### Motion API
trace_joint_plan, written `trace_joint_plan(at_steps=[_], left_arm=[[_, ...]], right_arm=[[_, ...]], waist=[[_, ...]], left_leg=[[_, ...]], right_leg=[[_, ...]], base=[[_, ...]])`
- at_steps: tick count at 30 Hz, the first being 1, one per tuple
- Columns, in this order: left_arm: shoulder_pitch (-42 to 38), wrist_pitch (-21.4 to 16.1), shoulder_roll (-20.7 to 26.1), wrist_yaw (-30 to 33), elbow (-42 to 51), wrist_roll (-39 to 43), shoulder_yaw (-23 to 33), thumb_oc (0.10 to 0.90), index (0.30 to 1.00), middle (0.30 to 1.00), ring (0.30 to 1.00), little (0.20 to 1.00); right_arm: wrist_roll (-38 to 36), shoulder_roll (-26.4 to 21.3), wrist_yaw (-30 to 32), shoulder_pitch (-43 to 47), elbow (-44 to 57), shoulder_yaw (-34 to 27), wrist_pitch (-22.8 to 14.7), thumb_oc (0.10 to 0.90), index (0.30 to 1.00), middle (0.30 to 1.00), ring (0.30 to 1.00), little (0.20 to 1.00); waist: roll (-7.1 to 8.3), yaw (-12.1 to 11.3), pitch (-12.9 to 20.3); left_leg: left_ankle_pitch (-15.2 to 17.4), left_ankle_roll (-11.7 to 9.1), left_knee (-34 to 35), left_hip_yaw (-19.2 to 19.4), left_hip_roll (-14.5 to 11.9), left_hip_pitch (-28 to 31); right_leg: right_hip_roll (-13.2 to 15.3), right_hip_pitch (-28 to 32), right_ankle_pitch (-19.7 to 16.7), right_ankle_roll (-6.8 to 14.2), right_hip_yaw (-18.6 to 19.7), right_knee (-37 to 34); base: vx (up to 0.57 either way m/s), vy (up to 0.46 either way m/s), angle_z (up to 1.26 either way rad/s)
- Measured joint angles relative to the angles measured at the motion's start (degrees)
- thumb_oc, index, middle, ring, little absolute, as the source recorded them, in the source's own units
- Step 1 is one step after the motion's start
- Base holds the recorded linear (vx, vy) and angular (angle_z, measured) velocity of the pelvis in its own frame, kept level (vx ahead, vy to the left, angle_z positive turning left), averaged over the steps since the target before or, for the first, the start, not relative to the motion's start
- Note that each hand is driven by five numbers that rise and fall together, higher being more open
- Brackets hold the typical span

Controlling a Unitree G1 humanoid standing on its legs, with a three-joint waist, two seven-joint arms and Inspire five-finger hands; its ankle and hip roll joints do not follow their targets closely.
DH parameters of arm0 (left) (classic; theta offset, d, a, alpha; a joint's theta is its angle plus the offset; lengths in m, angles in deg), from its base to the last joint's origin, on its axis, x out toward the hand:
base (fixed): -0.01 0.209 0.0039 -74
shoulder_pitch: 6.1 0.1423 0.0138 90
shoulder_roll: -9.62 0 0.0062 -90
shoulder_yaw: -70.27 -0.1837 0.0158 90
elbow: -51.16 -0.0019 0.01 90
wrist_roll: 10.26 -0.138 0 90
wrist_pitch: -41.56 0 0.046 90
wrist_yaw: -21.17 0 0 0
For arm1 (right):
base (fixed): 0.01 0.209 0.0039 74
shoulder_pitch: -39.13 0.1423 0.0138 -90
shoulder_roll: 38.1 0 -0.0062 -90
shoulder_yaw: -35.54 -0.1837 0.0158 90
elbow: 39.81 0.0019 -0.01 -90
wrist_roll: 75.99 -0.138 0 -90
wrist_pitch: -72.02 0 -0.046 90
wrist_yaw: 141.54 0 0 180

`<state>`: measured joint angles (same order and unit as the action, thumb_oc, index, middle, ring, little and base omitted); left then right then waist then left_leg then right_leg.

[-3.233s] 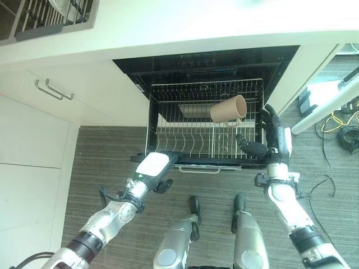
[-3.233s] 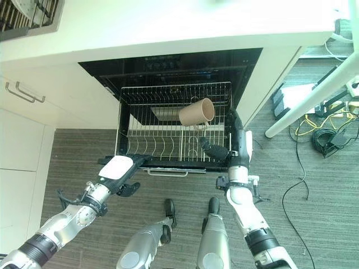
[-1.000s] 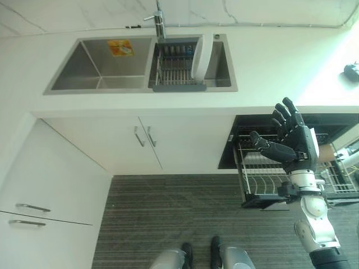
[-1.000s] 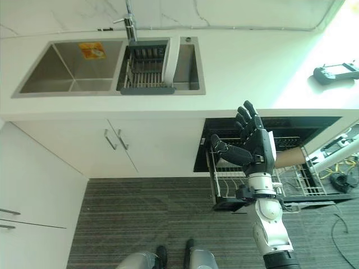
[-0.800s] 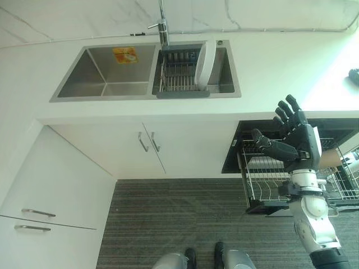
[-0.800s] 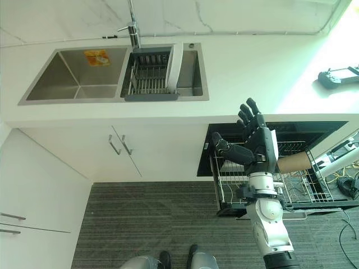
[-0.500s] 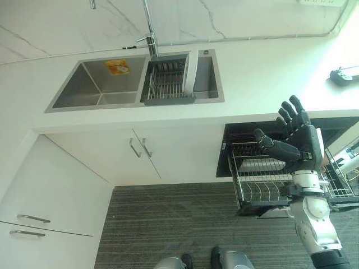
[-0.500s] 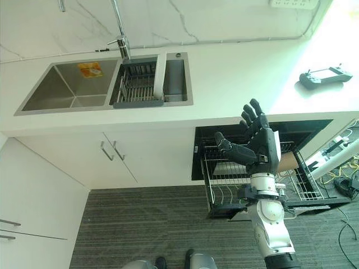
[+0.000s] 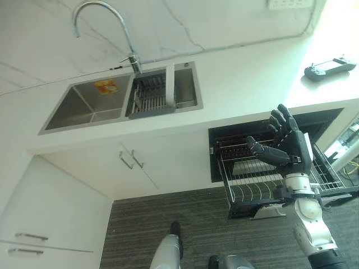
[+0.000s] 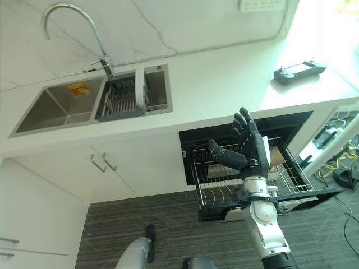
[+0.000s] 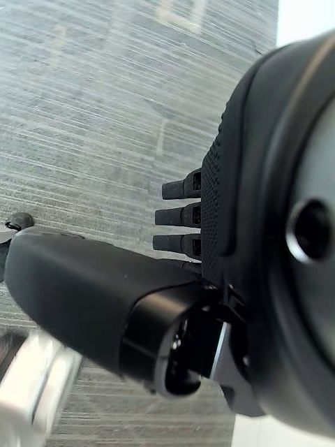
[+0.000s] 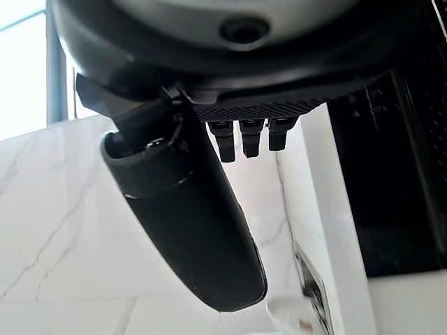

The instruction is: Place the dishes in the dishwasher.

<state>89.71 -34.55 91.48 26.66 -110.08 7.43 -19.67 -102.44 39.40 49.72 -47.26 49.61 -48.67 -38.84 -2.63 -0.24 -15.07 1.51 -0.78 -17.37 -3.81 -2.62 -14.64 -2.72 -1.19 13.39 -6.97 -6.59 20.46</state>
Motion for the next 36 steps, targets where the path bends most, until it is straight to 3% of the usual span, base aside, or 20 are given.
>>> trace_joint_plan(at_steps=[1, 3, 5, 7, 8, 9, 10, 11, 12, 16, 17, 18, 19, 20, 23, 24, 26, 28, 30, 36], left_arm=[[-0.27, -0.26, 0.11, 0.09, -0.41, -0.02, 0.57, 0.800, 0.900, 0.900, 0.900, 0.900], [-0.93, -0.82, 0.72, 0.17, -1.35, -1.09, 0.78, 0.800, 0.900, 0.900, 0.900, 0.900], [-1.81, -0.65, 1.14, 0.51, -0.86, -1.06, -0.26, 0.800, 0.900, 0.900, 0.900, 0.900], [-0.17, -1.31, 2.48, 1.33, 2.00, 0.11, -0.45, 0.800, 0.900, 0.900, 0.900, 0.900], [-0.20, -2.01, 3.01, 1.52, 3.43, 0.15, -0.49, 0.800, 0.900, 0.900, 0.900, 0.900], [-1.29, -3.13, 5.68, 1.57, 5.00, 1.85, 0.58, 0.800, 0.900, 0.900, 0.900, 0.900], [-1.79, -2.64, 6.05, 1.50, 4.47, 3.35, 1.08, 0.800, 0.900, 0.900, 0.900, 0.900], [-4.36, -3.14, 4.85, 1.42, 3.81, 4.56, 2.02, 0.800, 0.900, 0.900, 0.900, 0.900], [-4.78, -4.20, 4.25, 1.06, 4.12, 4.31, 2.52, 0.800, 0.900, 0.900, 0.900, 0.900], [4.06, -1.65, -0.18, 0.59, 0.52, -0.17, 1.74, 0.800, 0.900, 0.900, 0.900, 0.900], [4.84, -1.45, 0.23, 0.55, 1.19, -0.71, 0.81, 0.800, 0.900, 0.900, 0.900, 0.900], [4.64, -1.87, 1.25, 0.13, 1.94, -1.14, -0.77, 0.800, 0.900, 0.900, 0.900, 0.900], [4.40, -1.76, 1.07, 0.00, 2.59, -1.27, -0.95, 0.800, 0.900, 0.900, 0.900, 0.900], [3.43, -1.77, 0.73, -0.36, 2.65, -2.57, -0.82, 0.800, 0.900, 0.900, 0.900, 0.900], [0.70, -0.71, 0.22, -1.25, 2.52, -3.82, -1.15, 0.800, 0.900, 0.900, 0.900, 0.900], [0.43, -0.26, 0.51, -1.11, 2.39, -5.09, -2.12, 0.800, 0.900, 0.900, 0.900, 0.900], [-0.21, -0.34, 2.66, -0.75, 3.32, -4.45, -1.80, 0.800, 0.900, 0.900, 0.900, 0.900], [-0.53, -0.41, 3.35, -0.09, 2.42, -4.38, -1.57, 0.800, 0.900, 0.900, 0.900, 0.900], [-2.05, -0.11, 5.04, 0.41, 3.22, -2.98, 0.03, 0.800, 0.900, 0.900, 0.900, 0.900], [-0.85, -0.63, 4.30, 0.24, 2.03, -2.33, -0.36, 0.800, 0.900, 0.900, 0.900, 0.900]], right_arm=[[-0.04, -0.01, 0.12, -0.20, 0.00, -0.41, 0.00, 0.800, 0.900, 0.900, 0.900, 0.900], [-0.54, 0.20, -0.19, -3.16, -0.26, -3.82, -0.16, 0.800, 0.900, 0.900, 0.900, 0.900], [-0.76, 2.41, 0.54, -3.31, -0.12, -3.95, -0.79, 0.800, 0.900, 0.900, 0.900, 0.900], [-0.85, 6.47, -0.49, -1.66, 0.43, -2.01, -0.75, 0.800, 0.900, 0.900, 0.900, 0.900], [-0.86, 4.44, -1.00, -0.96, 1.92, 0.21, -0.78, 0.800, 0.900, 0.900, 0.900, 0.900], [-0.83, 5.24, -2.62, 2.73, 0.02, 3.17, -1.02, 0.800, 0.900, 0.900, 0.900, 0.900], [-0.79, 4.07, -3.11, 6.62, -0.20, 4.31, -0.93, 0.800, 0.900, 0.900, 0.900, 0.900], [-0.77, 1.46, -2.27, 10.72, 0.36, 4.19, -1.38, 0.800, 0.900, 0.900, 0.900, 0.900], [-0.72, 0.63, -1.23, 10.98, 0.27, 4.01, -1.00, 0.800, 0.900, 0.900, 0.900, 0.900], [-0.57, 2.25, -0.07, 1.35, 3.18, 2.31, 0.10, 0.800, 0.900, 0.900, 0.900, 0.900], [-0.45, 2.34, 1.08, -0.51, 2.90, 2.08, 0.10, 0.800, 0.900, 0.900, 0.900, 0.900], [0.09, 3.46, 1.53, 1.13, 0.91, 2.72, 0.25, 0.800, 0.900, 0.900, 0.900, 0.900], [0.74, 3.47, 1.61, 1.93, 0.58, 2.75, 0.34, 0.800, 0.900, 0.900, 0.900, 0.900], [1.69, 3.29, 1.79, 2.84, 0.64, 1.76, 0.02, 0.800, 0.900, 0.900, 0.900, 0.900], [1.56, 1.52, 3.04, 1.78, 0.28, -1.98, 0.99, 0.800, 0.900, 0.900, 0.900, 0.900], [1.58, 1.98, 4.07, -0.56, 2.93, -3.25, 0.96, 0.800, 0.900, 0.900, 0.900, 0.900], [1.50, 5.07, 3.81, -0.71, 2.81, -2.12, 1.14, 0.800, 0.900, 0.900, 0.900, 0.900], [1.51, 7.36, 1.53, -0.40, 2.76, 1.75, 1.18, 0.800, 0.900, 0.900, 0.900, 0.900], [1.49, 4.31, -1.11, 1.63, 2.56, 3.93, 1.10, 0.800, 0.900, 0.900, 0.900, 0.900], [1.51, 3.49, -0.67, 4.16, 2.11, 3.93, 1.16, 0.800, 0.900, 0.900, 0.900, 0.900]], waist=[[0.11, 0.17, -0.04], [1.27, 0.10, 0.06], [0.56, 1.51, 0.21], [0.37, -1.12, 0.09], [-0.42, -1.55, -0.14], [4.77, -2.52, -2.36], [2.72, -4.55, -2.49], [0.36, -5.38, -4.29], [-0.49, -4.99, -4.36], [1.67, -5.96, -0.16], [3.46, -5.62, 0.41], [5.00, -6.75, -0.08], [4.87, -7.04, -0.42], [3.00, -6.03, -0.79], [0.48, -4.68, -0.95], [0.01, -4.21, -0.57], [2.47, -3.38, -0.90], [1.65, -3.43, -1.61], [2.12, -3.62, -2.02], [1.98, -5.71, -2.48]], left_leg=[[0.12, 0.36, 1.52, 1.00, 1.60, 2.05], [4.74, 8.07, 2.20, 7.52, 7.86, 6.21], [2.19, 8.93, 5.17, 7.04, 9.20, 8.61], [3.62, 9.70, 4.30, 14.23, 6.17, 9.19], [4.75, 6.75, 5.44, 16.97, 5.34, 9.04], [2.83, -4.04, -5.18, 14.44, 6.57, 2.57], [5.80, 1.53, -8.81, 10.43, -1.74, -0.84], [4.79, -1.17, -5.91, 6.95, -2.11, -1.43], [2.59, 0.16, -1.54, 7.24, 0.10, -0.42], [3.27, 1.86, 1.87, 12.63, 0.41, 4.27], [1.27, 2.40, 4.49, 12.30, 2.18, 8.43], [1.17, 1.28, -4.70, 6.08, 3.76, 5.24], [3.21, -0.36, -8.58, 2.71, 3.11, 1.63], [4.02, -1.85, -7.52, 2.34, 0.50, -1.36], [3.49, -0.12, -3.40, 4.11, -1.71, -2.86], [0.23, 0.70, -3.20, 5.39, -0.34, -2.23], [1.23, 2.42, -4.12, 7.49, 2.05, -1.39], [2.13, 3.41, -1.80, 10.77, 0.56, 2.55], [1.59, 3.56, 1.57, 12.52, 2.27, 4.53], [2.90, 3.08, 1.75, 10.35, 2.93, 5.46]], right_leg=[[-0.12, 0.83, -0.46, -0.13, 0.14, -1.07], [1.05, 4.31, 0.58, 2.53, 0.45, -4.08], [0.84, 4.29, 1.05, 4.48, 1.19, -3.66], [6.06, -0.87, 0.57, 8.29, -12.52, 3.92], [7.10, -4.04, 0.33, 7.84, -15.61, 6.13], [9.59, -4.67, -11.32, 1.56, -16.46, -3.52], [8.17, -4.78, -8.80, 6.17, -16.35, -2.89], [8.44, -7.06, -1.90, 8.02, -13.93, 1.14], [9.47, -6.84, -3.13, 8.07, -12.40, -0.33], [10.59, -1.77, -0.56, 9.13, -11.89, -0.61], [11.84, -0.83, 0.60, 8.99, -11.00, 0.21], [13.10, 0.16, 0.97, 9.30, -6.20, 0.29], [12.95, 0.62, 0.41, 9.65, -5.45, -0.85], [12.03, 0.84, 0.44, 9.90, -5.99, -1.19], [13.08, 2.61, 2.64, 11.84, -6.26, -1.12], [14.22, 3.92, 2.28, 14.34, -6.19, -1.43], [17.28, 2.22, -0.48, 15.30, -6.75, 0.94], [17.97, -3.93, 0.83, 12.61, -8.61, 10.13], [13.66, -6.70, 0.39, 10.39, -8.48, 2.84], [12.21, -2.34, -5.41, 10.22, -11.27, -4.24]], base=[[0.34, 0.585, -0.61], [0.31, 0.569, -0.15], [0.12, 0.365, -0.38], [-0.06, 0.056, -1.41], [-0.19, -0.085, -1.68], [-0.24, -0.100, -1.59], [-0.09, -0.129, -1.27], [0.02, -0.062, -0.27], [0.07, -0.032, 0.66], [0.17, -0.010, 0.50], [0.17, 0.493, -0.01], [0.10, 0.522, -0.45], [0.12, 0.548, -0.67], [0.10, 0.345, -0.26], [0.18, 0.331, -0.01], [0.13, 0.243, -0.12], [0.10, 0.177, -0.41], [0.01, -0.080, -0.76], [0.03, -0.133, -0.15], [0.10, -0.062, 0.15]])
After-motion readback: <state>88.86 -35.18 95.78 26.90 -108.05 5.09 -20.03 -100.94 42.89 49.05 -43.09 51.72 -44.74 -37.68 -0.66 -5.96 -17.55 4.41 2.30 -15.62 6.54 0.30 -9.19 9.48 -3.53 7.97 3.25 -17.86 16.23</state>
